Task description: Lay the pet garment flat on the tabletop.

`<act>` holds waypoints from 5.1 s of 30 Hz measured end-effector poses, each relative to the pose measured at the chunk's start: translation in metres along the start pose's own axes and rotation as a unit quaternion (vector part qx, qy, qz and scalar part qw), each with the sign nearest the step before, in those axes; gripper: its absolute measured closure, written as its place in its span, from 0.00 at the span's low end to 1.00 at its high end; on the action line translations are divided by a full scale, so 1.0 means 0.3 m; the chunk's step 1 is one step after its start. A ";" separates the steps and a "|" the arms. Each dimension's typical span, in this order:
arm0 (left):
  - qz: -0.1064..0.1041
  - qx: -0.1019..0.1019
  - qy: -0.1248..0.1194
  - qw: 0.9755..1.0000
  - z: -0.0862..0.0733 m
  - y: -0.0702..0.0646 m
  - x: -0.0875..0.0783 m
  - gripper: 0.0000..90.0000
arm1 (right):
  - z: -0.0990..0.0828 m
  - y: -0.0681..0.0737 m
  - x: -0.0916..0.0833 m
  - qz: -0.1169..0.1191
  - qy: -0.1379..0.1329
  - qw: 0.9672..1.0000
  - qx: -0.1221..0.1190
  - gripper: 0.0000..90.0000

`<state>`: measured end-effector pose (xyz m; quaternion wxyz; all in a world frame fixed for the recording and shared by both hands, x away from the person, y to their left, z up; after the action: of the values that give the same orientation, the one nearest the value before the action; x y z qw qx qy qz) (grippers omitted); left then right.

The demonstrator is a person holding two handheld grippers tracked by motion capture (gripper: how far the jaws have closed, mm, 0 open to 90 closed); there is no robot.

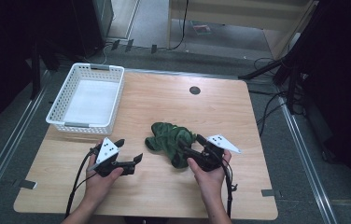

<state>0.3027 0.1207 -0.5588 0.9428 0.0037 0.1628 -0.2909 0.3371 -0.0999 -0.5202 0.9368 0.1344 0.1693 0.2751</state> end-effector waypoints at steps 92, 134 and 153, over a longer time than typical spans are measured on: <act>-0.042 -0.063 0.034 0.997 -0.031 0.012 0.070 0.53 | -0.182 0.167 0.045 0.100 0.138 0.952 -0.255 0.42; -0.258 -0.013 0.089 0.962 -0.060 -0.111 -0.043 0.65 | -0.005 -0.228 -0.021 -0.157 0.027 0.987 -0.024 0.50; -0.264 0.069 0.221 0.936 -0.169 -0.127 -0.044 0.95 | -0.251 0.010 0.090 0.031 0.196 0.978 -0.068 0.66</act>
<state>0.2561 0.1015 -0.5993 0.7698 0.0895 0.3416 -0.5317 0.3277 -0.0704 -0.5941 0.8831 0.0192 0.3267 0.3362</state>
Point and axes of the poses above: each handheld gripper's, and its own axes: x roughly forward along the jaws, z roughly out of its top, y roughly to its left, the point moved 8 cm from there along x, roughly forward along the jaws, and after that the axes turned 7 degrees about -y, right-handed, at the moved point
